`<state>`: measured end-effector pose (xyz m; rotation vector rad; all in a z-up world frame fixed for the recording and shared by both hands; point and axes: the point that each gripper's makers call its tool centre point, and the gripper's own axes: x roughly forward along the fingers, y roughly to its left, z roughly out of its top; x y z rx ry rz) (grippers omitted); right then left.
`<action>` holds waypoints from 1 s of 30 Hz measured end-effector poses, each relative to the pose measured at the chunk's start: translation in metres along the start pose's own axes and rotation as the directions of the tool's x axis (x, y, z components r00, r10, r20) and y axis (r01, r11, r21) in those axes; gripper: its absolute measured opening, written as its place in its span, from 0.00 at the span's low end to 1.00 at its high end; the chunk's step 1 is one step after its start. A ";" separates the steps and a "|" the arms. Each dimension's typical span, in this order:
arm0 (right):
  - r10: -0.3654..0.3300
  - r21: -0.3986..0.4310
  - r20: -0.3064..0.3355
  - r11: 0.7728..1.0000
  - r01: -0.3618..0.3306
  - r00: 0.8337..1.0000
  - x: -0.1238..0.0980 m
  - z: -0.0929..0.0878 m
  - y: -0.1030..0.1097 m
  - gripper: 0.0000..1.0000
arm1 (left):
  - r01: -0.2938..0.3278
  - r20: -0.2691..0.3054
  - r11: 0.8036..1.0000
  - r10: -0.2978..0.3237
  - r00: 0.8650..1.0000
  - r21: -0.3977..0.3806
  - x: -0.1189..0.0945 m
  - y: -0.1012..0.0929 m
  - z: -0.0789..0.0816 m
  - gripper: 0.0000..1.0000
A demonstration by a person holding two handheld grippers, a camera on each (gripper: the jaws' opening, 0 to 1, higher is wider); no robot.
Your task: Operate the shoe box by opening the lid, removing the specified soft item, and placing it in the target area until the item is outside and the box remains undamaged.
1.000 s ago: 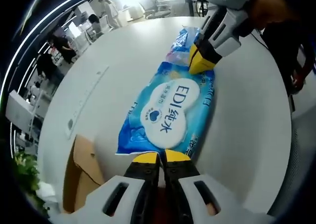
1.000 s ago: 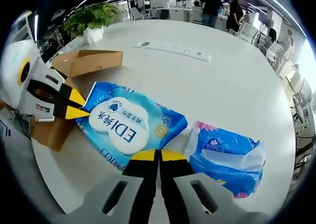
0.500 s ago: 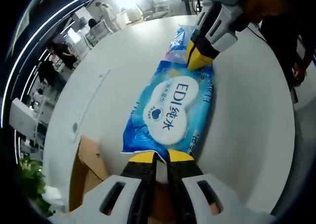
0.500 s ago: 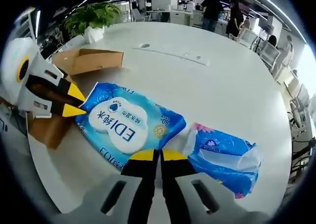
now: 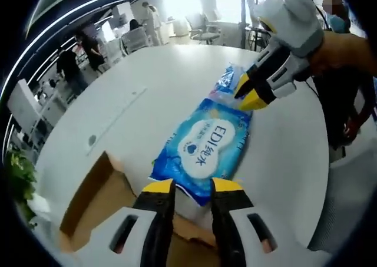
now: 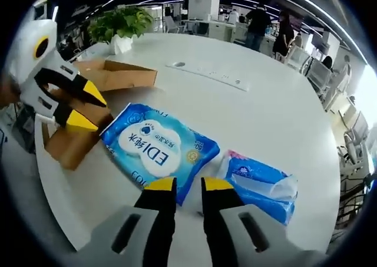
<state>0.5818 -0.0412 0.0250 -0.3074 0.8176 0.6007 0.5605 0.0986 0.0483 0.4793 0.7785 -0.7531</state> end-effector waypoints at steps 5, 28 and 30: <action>0.024 -0.054 0.002 0.998 -0.024 1.000 -0.011 0.001 0.009 0.21 | 0.018 0.048 0.998 -0.016 0.999 -0.055 -0.017 -0.004 0.006 0.27; 0.144 -0.316 -0.027 0.938 -0.145 0.989 -0.049 0.025 0.048 0.43 | -0.002 0.140 0.970 0.037 0.989 -0.242 -0.100 0.027 -0.028 0.49; 0.154 -0.332 -0.034 0.930 -0.157 0.987 -0.049 0.027 0.052 0.46 | -0.004 0.134 0.969 0.038 0.990 -0.246 -0.103 0.029 -0.035 0.52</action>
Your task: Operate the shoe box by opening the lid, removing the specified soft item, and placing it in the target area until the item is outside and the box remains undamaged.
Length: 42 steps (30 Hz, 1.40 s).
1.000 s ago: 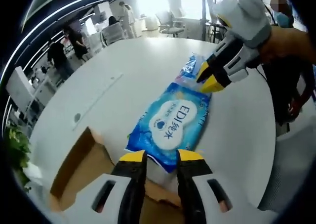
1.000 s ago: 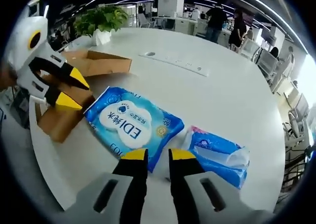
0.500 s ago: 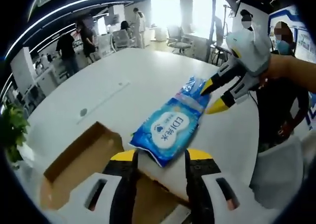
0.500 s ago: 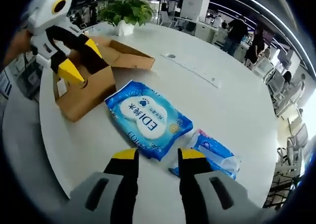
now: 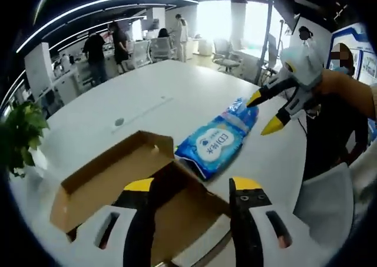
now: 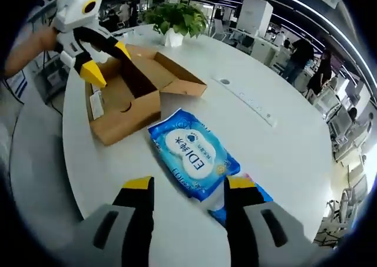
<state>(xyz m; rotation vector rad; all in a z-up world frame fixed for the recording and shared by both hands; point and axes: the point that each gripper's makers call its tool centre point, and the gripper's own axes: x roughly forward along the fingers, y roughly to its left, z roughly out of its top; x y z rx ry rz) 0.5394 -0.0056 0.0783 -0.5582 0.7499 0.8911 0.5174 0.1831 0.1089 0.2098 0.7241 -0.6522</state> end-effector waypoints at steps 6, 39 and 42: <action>0.054 -0.050 -0.010 0.997 -0.054 0.998 -0.001 0.010 0.015 0.53 | -0.017 0.052 0.999 0.019 0.998 -0.039 -0.016 0.017 -0.007 0.61; 0.380 -0.247 -0.063 0.890 -0.383 0.923 0.011 0.069 0.097 0.62 | -0.264 -0.001 0.937 0.271 0.963 -0.230 -0.122 0.115 -0.122 0.62; 0.405 -0.257 -0.081 0.874 -0.412 0.911 0.015 0.073 0.103 0.62 | -0.313 -0.030 0.926 0.314 0.949 -0.212 -0.130 0.122 -0.137 0.59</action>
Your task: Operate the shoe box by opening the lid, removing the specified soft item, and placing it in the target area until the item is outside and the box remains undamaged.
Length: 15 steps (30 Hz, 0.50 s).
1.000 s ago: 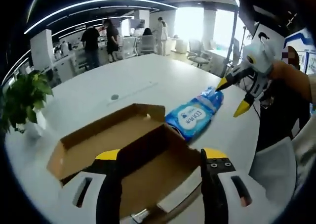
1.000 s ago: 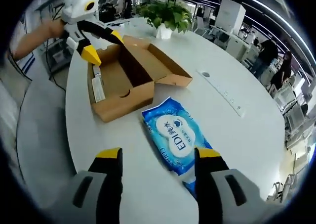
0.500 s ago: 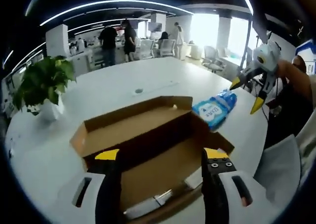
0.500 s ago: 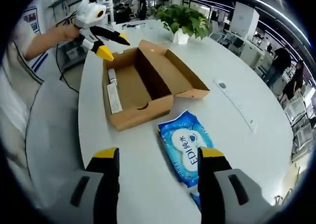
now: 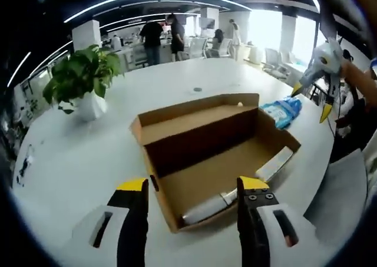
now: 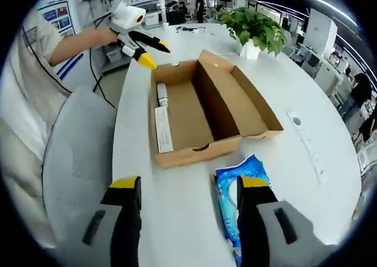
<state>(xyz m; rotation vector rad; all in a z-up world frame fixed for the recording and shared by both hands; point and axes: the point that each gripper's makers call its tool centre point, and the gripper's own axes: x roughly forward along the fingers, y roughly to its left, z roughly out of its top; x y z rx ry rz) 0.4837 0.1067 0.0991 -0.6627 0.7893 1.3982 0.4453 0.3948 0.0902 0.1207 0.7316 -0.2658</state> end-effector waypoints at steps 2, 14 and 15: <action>0.023 -0.001 -0.008 1.000 -0.023 1.000 0.004 0.003 0.002 0.62 | -0.016 -0.019 1.000 0.016 1.000 -0.024 0.000 0.005 -0.009 0.53; 0.075 -0.047 -0.016 0.996 -0.076 0.997 0.026 0.023 0.006 0.59 | -0.060 -0.077 0.988 0.049 0.996 -0.145 0.003 0.017 -0.043 0.35; 0.079 -0.051 -0.017 0.996 -0.079 0.997 0.027 0.024 0.006 0.59 | -0.059 -0.081 0.986 0.047 0.996 -0.158 0.003 0.017 -0.046 0.34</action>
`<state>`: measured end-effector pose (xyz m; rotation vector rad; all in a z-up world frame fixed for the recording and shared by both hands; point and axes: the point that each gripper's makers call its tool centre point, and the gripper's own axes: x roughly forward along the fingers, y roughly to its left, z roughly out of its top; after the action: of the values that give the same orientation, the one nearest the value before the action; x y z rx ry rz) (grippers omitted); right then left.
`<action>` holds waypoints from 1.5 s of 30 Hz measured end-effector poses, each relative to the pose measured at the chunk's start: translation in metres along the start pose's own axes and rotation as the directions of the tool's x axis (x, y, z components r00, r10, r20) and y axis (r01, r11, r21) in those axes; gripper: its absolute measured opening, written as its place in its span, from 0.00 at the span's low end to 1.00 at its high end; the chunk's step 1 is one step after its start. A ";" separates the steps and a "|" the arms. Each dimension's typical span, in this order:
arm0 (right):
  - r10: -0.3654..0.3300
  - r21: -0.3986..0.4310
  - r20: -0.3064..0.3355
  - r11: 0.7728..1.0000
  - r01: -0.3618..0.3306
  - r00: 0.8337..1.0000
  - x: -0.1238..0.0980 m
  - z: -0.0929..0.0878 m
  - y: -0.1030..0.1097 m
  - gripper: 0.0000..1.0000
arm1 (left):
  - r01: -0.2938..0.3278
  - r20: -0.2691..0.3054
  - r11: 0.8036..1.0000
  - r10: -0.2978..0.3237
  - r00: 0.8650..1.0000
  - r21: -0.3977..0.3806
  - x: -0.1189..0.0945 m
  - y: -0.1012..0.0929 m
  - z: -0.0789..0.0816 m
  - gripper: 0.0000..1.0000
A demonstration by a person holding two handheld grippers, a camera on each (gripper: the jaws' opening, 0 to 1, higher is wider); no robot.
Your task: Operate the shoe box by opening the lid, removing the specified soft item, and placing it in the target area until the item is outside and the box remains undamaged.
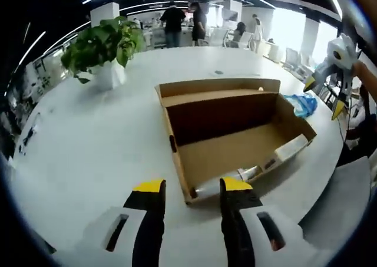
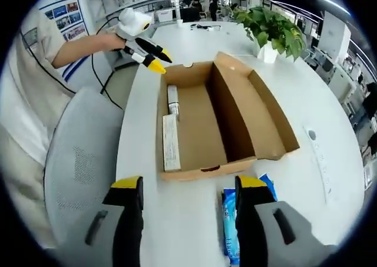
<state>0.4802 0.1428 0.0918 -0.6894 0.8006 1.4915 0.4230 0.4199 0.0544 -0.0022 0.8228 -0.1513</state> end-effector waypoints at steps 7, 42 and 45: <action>0.014 -0.018 -0.017 1.000 -0.015 1.000 0.016 0.006 -0.001 0.57 | 0.020 -0.004 0.997 -0.021 1.000 -0.071 0.005 -0.003 -0.004 0.25; 0.095 -0.094 -0.101 0.990 -0.105 0.990 0.089 0.009 -0.001 0.51 | -0.042 0.017 0.970 0.048 0.999 -0.238 0.012 0.010 -0.009 0.03; 0.109 -0.087 -0.113 0.989 -0.120 0.988 0.095 0.007 -0.001 0.50 | -0.043 0.019 0.969 0.049 0.999 -0.244 0.012 0.010 -0.009 0.03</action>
<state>0.4738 0.2040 0.0189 -0.8116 0.8692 1.6145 0.4261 0.4287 0.0390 -0.2159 0.8118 -0.0052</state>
